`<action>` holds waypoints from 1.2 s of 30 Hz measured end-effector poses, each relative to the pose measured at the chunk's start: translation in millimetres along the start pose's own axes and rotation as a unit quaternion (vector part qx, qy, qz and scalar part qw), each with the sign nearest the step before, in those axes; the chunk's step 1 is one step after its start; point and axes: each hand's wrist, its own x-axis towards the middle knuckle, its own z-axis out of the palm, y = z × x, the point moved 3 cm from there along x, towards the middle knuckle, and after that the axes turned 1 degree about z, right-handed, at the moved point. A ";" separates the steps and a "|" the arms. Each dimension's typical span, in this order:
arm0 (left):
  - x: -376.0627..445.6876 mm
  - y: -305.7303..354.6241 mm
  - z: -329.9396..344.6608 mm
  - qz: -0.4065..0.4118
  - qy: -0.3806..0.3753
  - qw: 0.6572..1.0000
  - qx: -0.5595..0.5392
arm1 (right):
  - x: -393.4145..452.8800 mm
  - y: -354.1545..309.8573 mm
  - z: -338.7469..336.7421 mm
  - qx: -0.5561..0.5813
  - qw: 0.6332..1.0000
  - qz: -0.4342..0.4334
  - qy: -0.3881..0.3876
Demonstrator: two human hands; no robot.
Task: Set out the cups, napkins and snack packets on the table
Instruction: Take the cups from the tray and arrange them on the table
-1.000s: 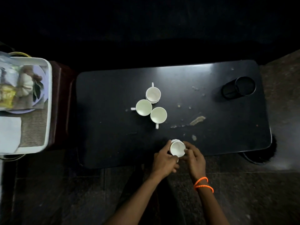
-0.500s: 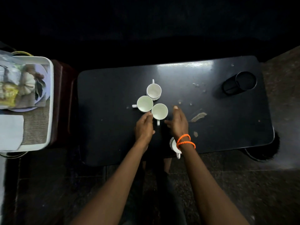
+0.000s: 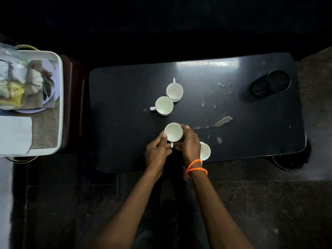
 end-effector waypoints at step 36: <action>-27.2 -39.9 -63.4 -0.027 0.063 0.997 0.024 | -16.6 46.3 -6.1 -0.134 0.989 0.034 -0.053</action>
